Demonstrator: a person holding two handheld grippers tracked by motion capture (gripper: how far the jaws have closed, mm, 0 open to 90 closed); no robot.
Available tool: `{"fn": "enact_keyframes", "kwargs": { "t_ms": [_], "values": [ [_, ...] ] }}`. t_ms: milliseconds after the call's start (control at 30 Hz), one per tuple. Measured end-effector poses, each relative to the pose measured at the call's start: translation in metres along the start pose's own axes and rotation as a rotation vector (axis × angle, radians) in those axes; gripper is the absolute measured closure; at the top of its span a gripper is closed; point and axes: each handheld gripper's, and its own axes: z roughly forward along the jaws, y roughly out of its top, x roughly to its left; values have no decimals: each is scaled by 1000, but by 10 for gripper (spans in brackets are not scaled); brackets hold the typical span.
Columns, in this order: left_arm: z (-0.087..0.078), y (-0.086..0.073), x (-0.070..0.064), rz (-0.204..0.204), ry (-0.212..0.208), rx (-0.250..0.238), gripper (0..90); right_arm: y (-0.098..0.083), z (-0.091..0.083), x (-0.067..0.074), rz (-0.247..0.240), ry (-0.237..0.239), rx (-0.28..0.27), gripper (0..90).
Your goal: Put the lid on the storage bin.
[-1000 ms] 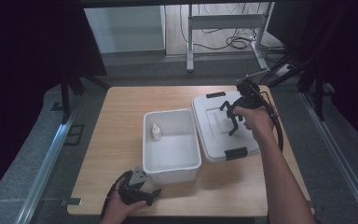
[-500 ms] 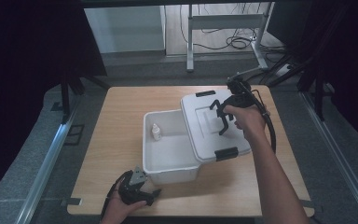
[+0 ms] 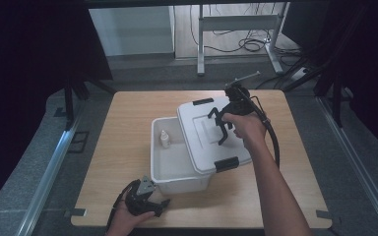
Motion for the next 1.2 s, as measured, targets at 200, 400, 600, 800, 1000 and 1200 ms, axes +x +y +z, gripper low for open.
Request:
{"fn": "enact_keyframes", "kwargs": {
  "t_ms": [200, 400, 600, 800, 1000, 1200],
  "values": [
    [0, 0, 0, 1, 0, 0, 116, 1, 6, 8, 5, 2, 9, 852],
    [0, 0, 0, 4, -4, 0, 116, 0, 10, 17, 16, -3, 11, 851],
    [0, 0, -1, 7, -7, 1, 116, -1, 16, 25, 21, -11, 2, 852],
    [0, 0, -1, 8, -9, 1, 116, -3, 22, 32, 31, 14, 10, 852],
    [0, 0, -1, 10, -11, 1, 116, -6, 21, 40, 40, 38, 7, 852],
    [0, 0, -1, 10, -11, 1, 116, -9, 21, 50, 40, 44, 11, 852]
  ]
}}
